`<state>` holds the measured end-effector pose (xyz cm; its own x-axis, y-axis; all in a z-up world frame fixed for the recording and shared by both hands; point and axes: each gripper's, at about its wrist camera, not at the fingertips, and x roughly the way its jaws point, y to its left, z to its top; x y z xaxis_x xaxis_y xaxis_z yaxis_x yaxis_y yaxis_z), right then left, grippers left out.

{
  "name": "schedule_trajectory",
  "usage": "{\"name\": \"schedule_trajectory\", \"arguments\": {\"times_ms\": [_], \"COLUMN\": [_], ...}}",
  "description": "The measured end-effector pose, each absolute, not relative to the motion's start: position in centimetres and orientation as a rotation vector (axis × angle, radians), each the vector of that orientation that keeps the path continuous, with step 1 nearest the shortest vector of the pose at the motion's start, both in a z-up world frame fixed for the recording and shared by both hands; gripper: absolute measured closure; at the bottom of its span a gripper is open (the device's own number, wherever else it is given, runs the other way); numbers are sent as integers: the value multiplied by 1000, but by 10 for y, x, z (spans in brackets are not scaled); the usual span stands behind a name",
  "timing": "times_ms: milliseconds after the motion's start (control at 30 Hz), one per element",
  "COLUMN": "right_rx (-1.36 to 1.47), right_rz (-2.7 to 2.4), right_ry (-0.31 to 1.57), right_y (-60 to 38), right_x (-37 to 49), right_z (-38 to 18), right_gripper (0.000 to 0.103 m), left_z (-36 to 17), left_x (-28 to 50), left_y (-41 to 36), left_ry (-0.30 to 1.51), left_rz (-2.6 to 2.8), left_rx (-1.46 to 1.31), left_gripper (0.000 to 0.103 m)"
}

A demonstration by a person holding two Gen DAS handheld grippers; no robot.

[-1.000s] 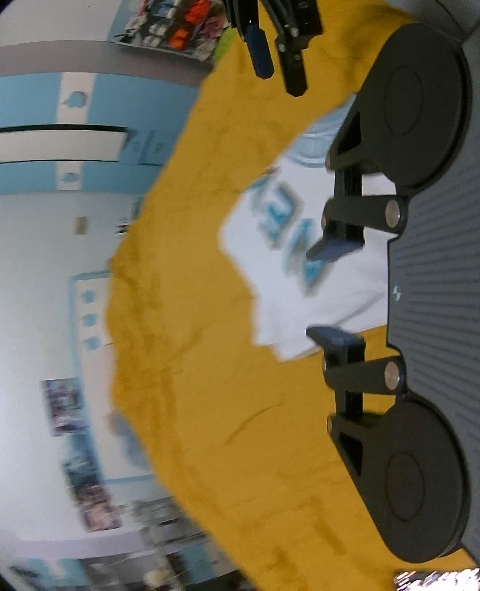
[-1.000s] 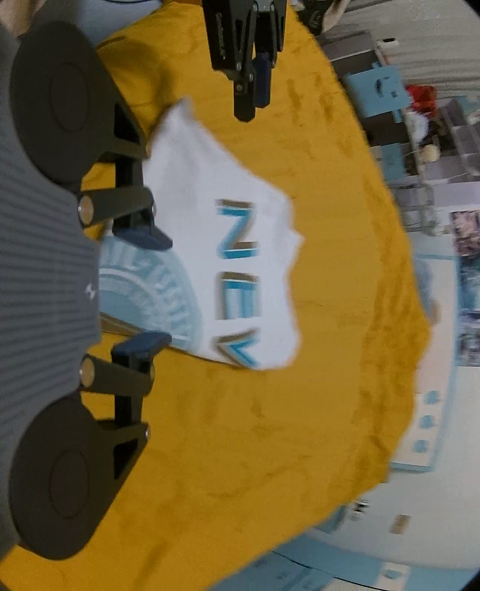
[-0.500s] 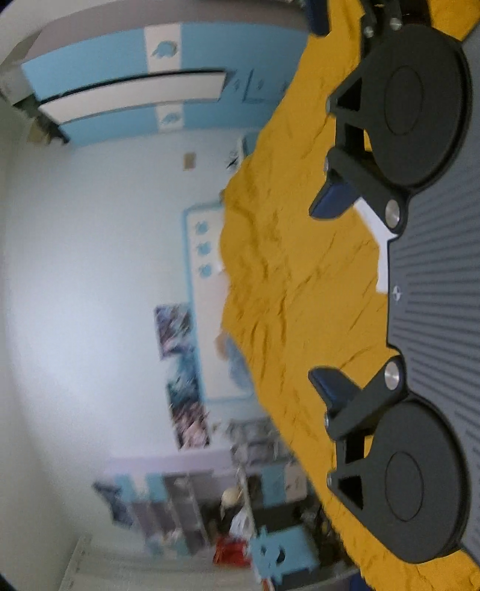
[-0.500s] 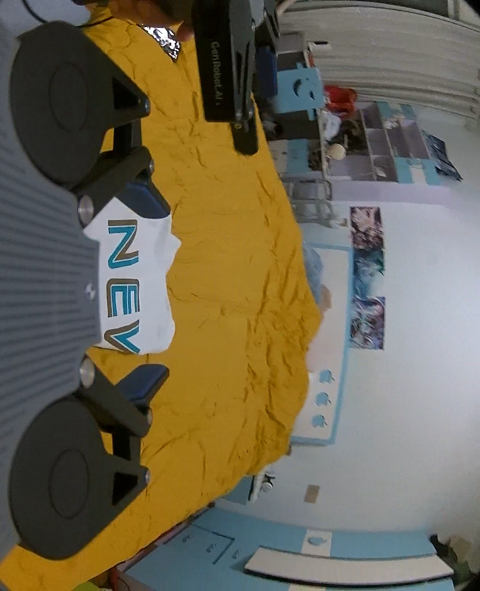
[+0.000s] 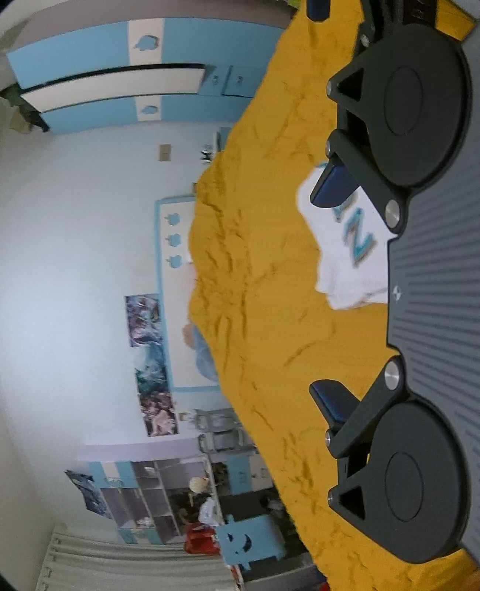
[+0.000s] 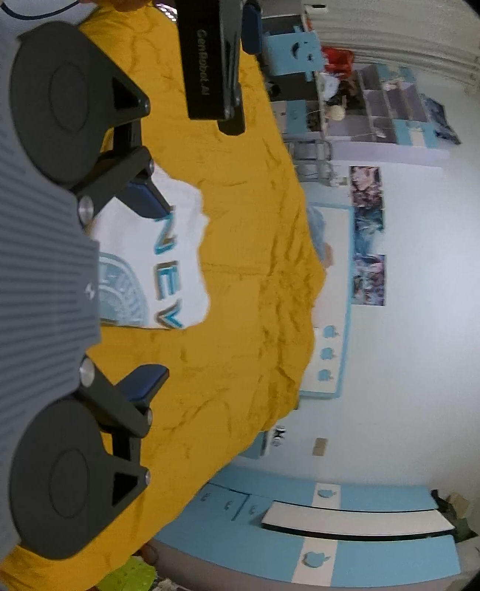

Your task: Fold small clothes

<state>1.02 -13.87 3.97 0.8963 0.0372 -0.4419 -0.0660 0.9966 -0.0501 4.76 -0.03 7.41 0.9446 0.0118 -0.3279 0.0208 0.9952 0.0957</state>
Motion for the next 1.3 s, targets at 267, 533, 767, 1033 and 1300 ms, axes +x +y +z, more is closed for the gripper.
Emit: {"name": "schedule_trajectory", "arguments": {"times_ms": [267, 533, 767, 1033, 1300], "right_rx": [-27, 6, -5, -7, 1], "right_rz": [60, 30, 50, 48, 43], "right_ry": [603, 690, 716, 713, 717], "right_y": [-138, -150, -146, -144, -146], "right_x": [-2, -7, -7, -7, -5], "right_z": [20, 2, -6, -7, -10], "right_gripper": [21, 21, 21, 21, 21], "left_z": [56, 42, 24, 25, 27], "left_x": [33, 29, 33, 29, 28], "left_y": [2, -5, -9, -9, -10], "left_ry": [448, 546, 661, 656, 653], "left_rz": [14, -21, -40, -30, -39], "left_rx": [77, 79, 65, 59, 62], "left_gripper": [0, 0, 0, 0, 0]}}
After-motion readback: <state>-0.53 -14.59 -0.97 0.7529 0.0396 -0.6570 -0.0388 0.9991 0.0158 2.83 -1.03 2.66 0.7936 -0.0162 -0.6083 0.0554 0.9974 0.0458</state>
